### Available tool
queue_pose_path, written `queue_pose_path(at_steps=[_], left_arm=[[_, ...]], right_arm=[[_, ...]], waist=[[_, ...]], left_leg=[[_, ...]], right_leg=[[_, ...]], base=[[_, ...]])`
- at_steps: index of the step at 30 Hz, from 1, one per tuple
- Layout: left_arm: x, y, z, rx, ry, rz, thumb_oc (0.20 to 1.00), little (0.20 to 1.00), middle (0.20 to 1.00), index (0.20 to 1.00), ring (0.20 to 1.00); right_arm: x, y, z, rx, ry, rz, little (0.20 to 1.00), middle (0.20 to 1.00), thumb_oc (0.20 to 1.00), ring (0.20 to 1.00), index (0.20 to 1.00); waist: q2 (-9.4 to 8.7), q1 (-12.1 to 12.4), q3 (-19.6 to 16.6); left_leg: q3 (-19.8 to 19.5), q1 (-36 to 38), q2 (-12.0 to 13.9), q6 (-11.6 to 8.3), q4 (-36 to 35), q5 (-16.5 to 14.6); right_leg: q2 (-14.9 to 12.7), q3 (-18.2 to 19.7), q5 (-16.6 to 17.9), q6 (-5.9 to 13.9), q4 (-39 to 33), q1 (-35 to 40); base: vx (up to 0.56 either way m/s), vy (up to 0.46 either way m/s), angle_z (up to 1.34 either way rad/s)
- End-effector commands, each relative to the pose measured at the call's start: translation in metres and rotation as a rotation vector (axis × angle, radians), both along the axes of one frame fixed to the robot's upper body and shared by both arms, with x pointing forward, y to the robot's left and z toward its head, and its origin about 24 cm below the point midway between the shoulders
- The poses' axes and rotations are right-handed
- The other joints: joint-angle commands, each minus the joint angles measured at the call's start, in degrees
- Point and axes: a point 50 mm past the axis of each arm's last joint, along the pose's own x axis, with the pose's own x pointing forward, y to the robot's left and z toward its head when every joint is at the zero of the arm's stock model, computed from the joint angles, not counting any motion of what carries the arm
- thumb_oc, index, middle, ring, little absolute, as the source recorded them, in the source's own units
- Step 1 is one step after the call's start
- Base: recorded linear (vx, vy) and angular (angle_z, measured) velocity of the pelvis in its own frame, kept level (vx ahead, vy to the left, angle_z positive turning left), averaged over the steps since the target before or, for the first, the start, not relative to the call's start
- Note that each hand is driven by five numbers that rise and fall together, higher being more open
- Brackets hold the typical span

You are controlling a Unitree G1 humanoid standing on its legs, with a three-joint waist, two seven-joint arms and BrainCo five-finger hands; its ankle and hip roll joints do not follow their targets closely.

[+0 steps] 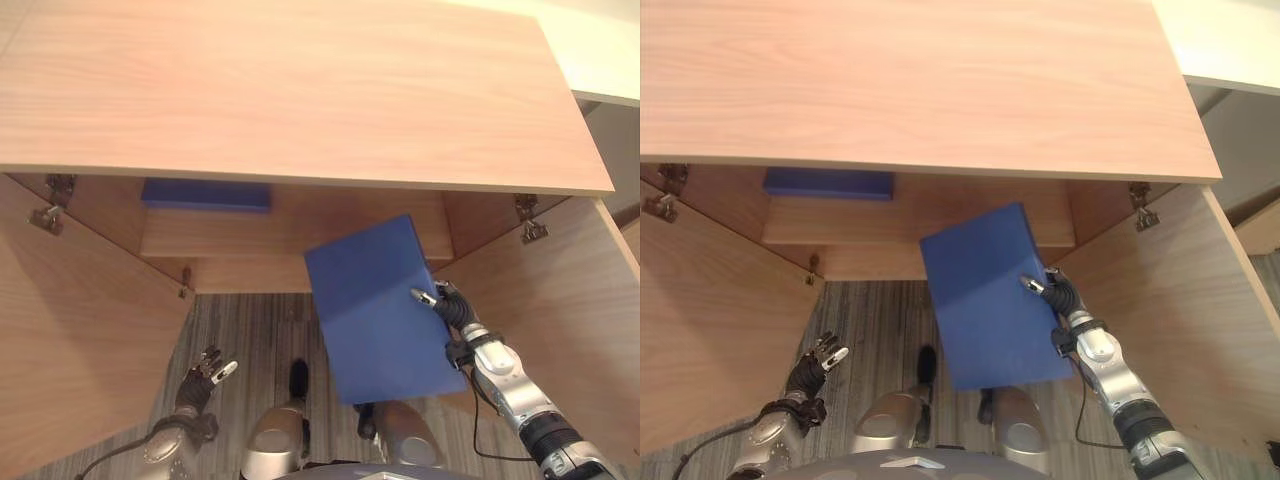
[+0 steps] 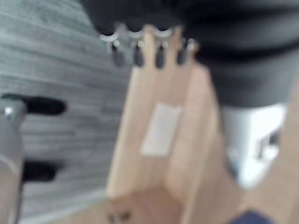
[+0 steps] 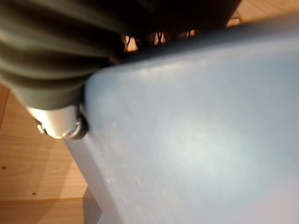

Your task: Put the empty folder in the office cabinet

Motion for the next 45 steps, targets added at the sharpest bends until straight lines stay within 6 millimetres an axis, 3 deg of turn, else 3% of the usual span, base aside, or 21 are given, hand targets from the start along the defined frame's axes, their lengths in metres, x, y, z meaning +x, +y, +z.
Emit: queue_pose_path(at_steps=[1,7,9,14,16,23,26,28,33,38,45], left_arm=[[-0.021,0.003,-0.002,0.069,0.041,-0.067,1.0,1.0,1.0,1.0,1.0],[-0.028,-0.005,-0.006,0.086,0.072,-0.075,1.0,1.0,1.0,1.0,1.0],[-0.03,-0.011,-0.007,0.074,0.075,-0.097,1.0,1.0,1.0,1.0,1.0],[-0.021,-0.018,-0.004,0.045,0.059,-0.121,1.0,1.0,1.0,1.0,1.0],[-0.008,-0.032,-0.002,0.012,0.022,-0.152,1.0,1.0,1.0,1.0,1.0],[0.012,-0.064,0.002,-0.037,-0.044,-0.153,1.0,1.0,1.0,1.0,1.0],[0.012,-0.067,0.002,-0.038,-0.043,-0.153,1.0,1.0,1.0,1.0,1.0],[0.009,-0.077,0.001,-0.04,-0.046,-0.152,1.0,1.0,1.0,1.0,1.0],[0.017,-0.085,0.006,-0.036,-0.085,-0.143,1.0,1.0,1.0,1.0,1.0],[0.023,-0.088,0.01,-0.025,-0.098,-0.131,1.0,1.0,1.0,1.0,1.0],[0.034,-0.09,0.016,-0.042,-0.119,-0.114,1.0,1.0,1.0,1.0,1.0]], right_arm=[[0.02,-0.015,0.026,0.053,-0.11,-0.041,0.2,0.2,0.2,0.2,0.2],[0.012,-0.018,0.016,0.083,-0.051,-0.079,0.2,0.2,0.2,0.2,0.2],[0.006,-0.034,0.009,0.145,-0.013,-0.2,0.2,0.2,0.2,0.2,0.2],[0.013,-0.041,0.009,0.25,-0.032,-0.433,0.2,0.2,0.2,0.2,0.2],[0.025,-0.043,0.015,0.373,-0.066,-0.685,0.2,0.2,0.2,0.2,0.2],[0.043,-0.027,0.027,0.568,-0.1,-0.958,0.2,0.2,0.2,0.2,0.2],[0.043,-0.024,0.027,0.586,-0.097,-0.973,0.2,0.2,0.2,0.2,0.2],[0.042,-0.011,0.025,0.658,-0.083,-0.987,0.2,0.2,0.2,0.2,0.2],[0.049,0.003,0.042,0.7,-0.154,-0.95,0.2,0.2,0.2,0.2,0.2],[0.059,0.005,0.055,0.801,-0.199,-0.982,0.2,0.2,0.2,0.2,0.2],[0.079,-0.001,0.076,1.042,-0.206,-1.049,0.2,0.2,0.2,0.2,0.2]], waist=[[-0.55,0.51,-3.99],[-1.29,-0.61,-4.46],[-1.17,-1.5,-5.11],[-0.27,-1.95,-4.01],[1.09,-2.49,-1.8],[3.75,-3.71,1.72],[3.97,-3.87,1.99],[4.88,-4.69,3.38],[5.81,-5.91,6.29],[5.74,-6.38,7.18],[5.84,-5.58,7.18]], left_leg=[[2.69,1.76,-1.5,-1.73,5.08,-10.97],[1.51,3.66,-2.88,-0.82,8.09,-13.67],[0.42,3.78,-3.48,-0.61,9.07,-14.55],[1.04,1.9,-3.12,-0.72,10.22,-14.71],[1.48,-0.87,-2.86,-0.7,10.4,-14.13],[1.56,-5.13,-2.87,-1.48,8.38,-11.97],[1.57,-5.47,-2.93,-1.54,8.44,-11.89],[2.24,-6.96,-3.47,-1.4,10.17,-12.65],[3.64,-11.17,-4.67,-0.62,17.54,-16.49],[3.94,-17.85,-5.62,0.43,25.06,-19.53],[3.96,-23.05,-5.87,1.02,26.57,-19.93]], right_leg=[[-1.77,1.51,6.85,2.51,0.15,-0.25],[-1.34,2.17,7.37,2.18,-0.51,-1.19],[-0.86,4.04,6.8,1.11,-0.71,-0.26],[-0.5,4.47,5.51,-0.04,1.18,-1.23],[0.31,5.3,4.31,-1.34,2.98,-3.69],[1.61,6.7,3.84,-3.36,3.64,-8.19],[1.59,6.75,3.84,-3.45,3.83,-8.62],[0.94,6.65,3.85,-3.53,5.57,-11.12],[-0.26,6.49,3.84,-3.85,10.07,-16.6],[-0.38,7.72,4.05,-3.94,13.33,-22.47],[0.15,8.28,5.85,-3.84,12.65,-27.46]], base=[[0.36,-0.036,0.27],[0.25,-0.033,0.31],[0.42,-0.099,0.55],[0.15,-0.072,0.48],[-0.04,-0.03,-0.19],[-0.09,0.006,-0.22],[-0.06,0.022,-0.1],[-0.11,0.081,-0.07],[-0.11,0.063,-0.09],[-0.07,0.016,0.06],[-0.01,-0.014,0.02]])
